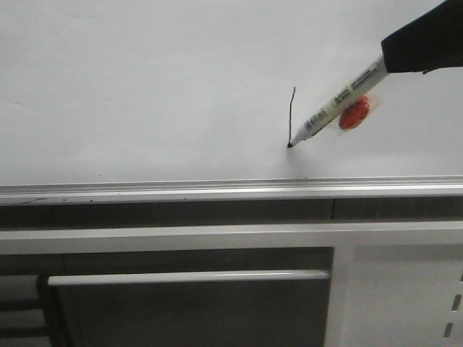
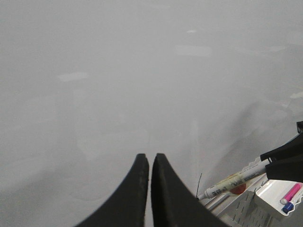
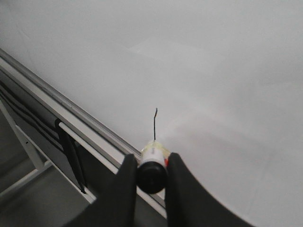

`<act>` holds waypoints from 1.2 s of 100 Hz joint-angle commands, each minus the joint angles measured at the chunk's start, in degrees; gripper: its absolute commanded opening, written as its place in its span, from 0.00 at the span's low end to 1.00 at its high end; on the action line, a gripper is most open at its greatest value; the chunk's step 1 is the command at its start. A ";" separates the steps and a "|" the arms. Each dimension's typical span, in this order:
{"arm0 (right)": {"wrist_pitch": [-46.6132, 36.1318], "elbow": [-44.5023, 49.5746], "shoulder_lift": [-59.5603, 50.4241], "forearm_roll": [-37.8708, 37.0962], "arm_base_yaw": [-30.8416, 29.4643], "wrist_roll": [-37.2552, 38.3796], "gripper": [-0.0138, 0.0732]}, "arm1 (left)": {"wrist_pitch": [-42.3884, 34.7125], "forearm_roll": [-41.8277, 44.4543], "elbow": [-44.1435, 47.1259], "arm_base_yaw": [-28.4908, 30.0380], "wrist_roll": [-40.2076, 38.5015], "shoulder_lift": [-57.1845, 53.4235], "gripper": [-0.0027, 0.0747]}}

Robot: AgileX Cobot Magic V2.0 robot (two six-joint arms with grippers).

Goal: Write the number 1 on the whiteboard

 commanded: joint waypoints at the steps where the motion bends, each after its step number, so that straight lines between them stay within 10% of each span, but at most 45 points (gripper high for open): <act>1: 3.59 -1.70 -1.32 2.02 0.02 -0.65 0.10 | -1.65 -1.23 -1.52 0.04 0.00 -0.24 0.01; 49: 6.19 -1.78 -24.00 1.33 0.18 14.95 0.10 | -0.13 -1.37 -1.52 0.04 0.00 -0.24 0.01; 104: 28.11 -14.83 -11.40 -18.99 0.18 30.48 0.10 | 27.76 0.12 -5.44 0.04 6.38 9.91 0.01; 120: 32.87 -19.33 -6.23 -21.12 0.18 31.36 0.10 | 32.62 0.81 -8.32 0.04 6.38 13.16 0.16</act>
